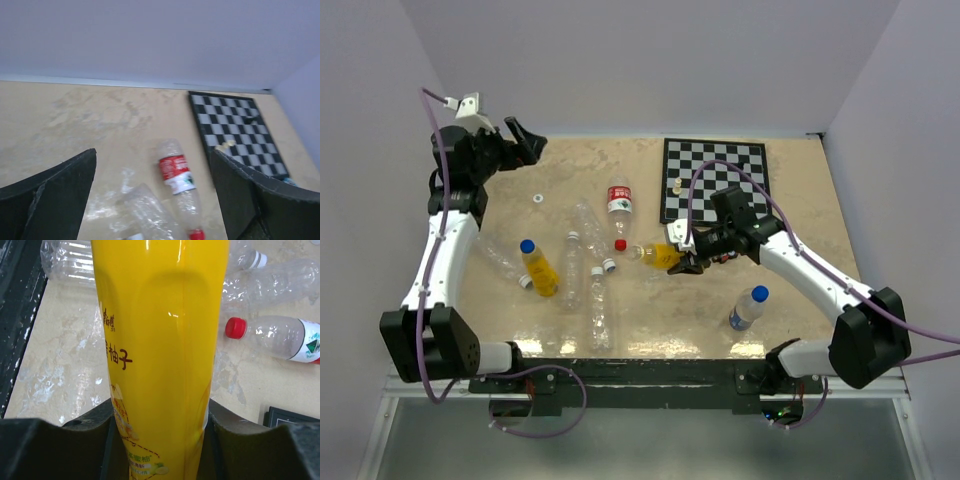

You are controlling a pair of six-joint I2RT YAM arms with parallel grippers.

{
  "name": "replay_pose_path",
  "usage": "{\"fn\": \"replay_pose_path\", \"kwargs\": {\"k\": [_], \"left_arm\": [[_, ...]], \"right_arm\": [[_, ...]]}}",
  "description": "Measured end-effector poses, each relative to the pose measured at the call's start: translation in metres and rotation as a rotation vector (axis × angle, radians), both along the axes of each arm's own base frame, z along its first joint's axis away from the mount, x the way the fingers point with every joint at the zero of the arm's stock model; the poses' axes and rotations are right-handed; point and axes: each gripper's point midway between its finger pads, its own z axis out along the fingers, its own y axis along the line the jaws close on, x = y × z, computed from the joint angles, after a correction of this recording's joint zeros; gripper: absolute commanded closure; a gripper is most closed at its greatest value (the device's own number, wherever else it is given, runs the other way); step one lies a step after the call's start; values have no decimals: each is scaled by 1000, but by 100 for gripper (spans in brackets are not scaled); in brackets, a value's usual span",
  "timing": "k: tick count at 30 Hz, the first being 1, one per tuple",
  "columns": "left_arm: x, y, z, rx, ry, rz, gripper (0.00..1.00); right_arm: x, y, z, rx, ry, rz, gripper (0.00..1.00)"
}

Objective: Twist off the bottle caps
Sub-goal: Place the bottle cap at the center of the board.

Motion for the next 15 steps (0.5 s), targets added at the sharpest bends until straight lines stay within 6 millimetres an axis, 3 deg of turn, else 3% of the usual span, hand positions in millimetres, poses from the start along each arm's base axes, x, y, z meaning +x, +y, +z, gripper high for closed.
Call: {"fn": "replay_pose_path", "kwargs": {"k": [3, 9, 13, 15], "left_arm": [[-19, -31, 23, -91, -87, -153, 0], [-43, -79, 21, -137, -67, -337, 0], [-77, -128, 29, -88, -72, -463, 0], [-94, -141, 38, -71, -93, -500, 0]], "right_arm": [[2, 4, 5, 25, 10, -13, 100], [5, 7, 10, 49, 30, -42, 100], [6, 8, 13, 58, 41, -57, 100], [7, 8, 14, 61, 46, -64, 100]]}}
